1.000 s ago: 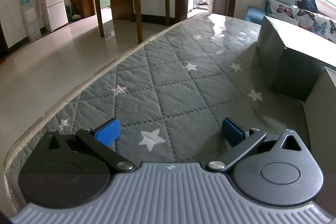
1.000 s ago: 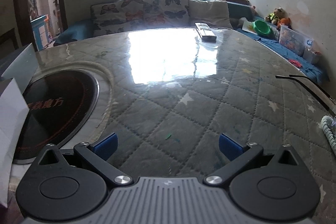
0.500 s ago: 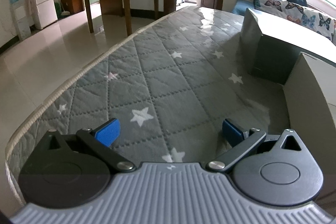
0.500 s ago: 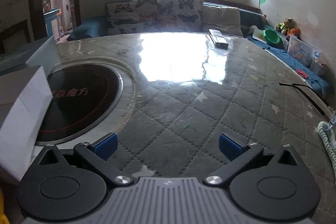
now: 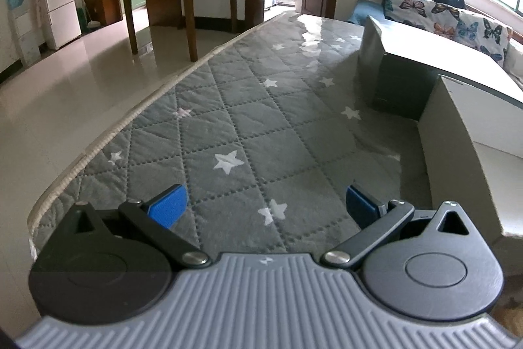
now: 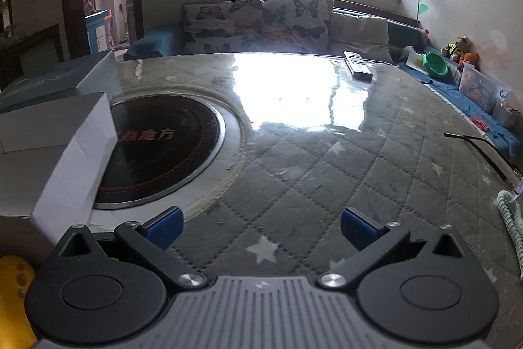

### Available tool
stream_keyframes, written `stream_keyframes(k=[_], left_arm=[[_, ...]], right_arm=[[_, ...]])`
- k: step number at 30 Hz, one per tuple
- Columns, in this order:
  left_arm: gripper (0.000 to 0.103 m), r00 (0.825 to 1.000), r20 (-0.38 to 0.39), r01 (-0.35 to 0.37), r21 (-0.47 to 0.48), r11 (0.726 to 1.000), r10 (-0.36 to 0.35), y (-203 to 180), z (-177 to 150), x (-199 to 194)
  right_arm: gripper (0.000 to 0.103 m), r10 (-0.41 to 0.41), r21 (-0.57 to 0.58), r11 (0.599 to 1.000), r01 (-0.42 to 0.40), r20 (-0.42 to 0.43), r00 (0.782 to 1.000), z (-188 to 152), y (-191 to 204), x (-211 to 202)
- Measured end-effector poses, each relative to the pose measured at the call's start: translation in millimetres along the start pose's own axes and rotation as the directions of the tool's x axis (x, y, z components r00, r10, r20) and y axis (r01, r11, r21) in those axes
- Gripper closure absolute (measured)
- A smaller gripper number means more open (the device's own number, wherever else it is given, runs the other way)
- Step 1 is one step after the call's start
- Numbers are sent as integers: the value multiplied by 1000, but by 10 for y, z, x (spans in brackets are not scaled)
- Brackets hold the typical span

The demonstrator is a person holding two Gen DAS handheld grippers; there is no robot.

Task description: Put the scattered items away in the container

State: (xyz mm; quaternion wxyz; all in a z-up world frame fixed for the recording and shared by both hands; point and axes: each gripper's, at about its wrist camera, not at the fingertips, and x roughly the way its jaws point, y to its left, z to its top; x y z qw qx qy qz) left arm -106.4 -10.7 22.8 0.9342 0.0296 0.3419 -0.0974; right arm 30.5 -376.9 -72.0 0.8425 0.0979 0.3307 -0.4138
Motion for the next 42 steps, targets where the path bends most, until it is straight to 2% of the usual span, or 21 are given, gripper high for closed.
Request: stream_keyframes(k=[16,32,42], left_arm=[[0,996,60,60,103,993,-66,-174,-89,-483],[0,990,62,120,138,983,-130,-352,-205,-757],[0,986,55,147,121,982,-155,-418,-258,-856]], right_arm=[[0,40,-50,998,-40,0,999,-45,181,-129],[0,84,-59,995,-83,6,996,-156,276,-296],[0,104,-67,992,-103,12,995,-220,317,-395]])
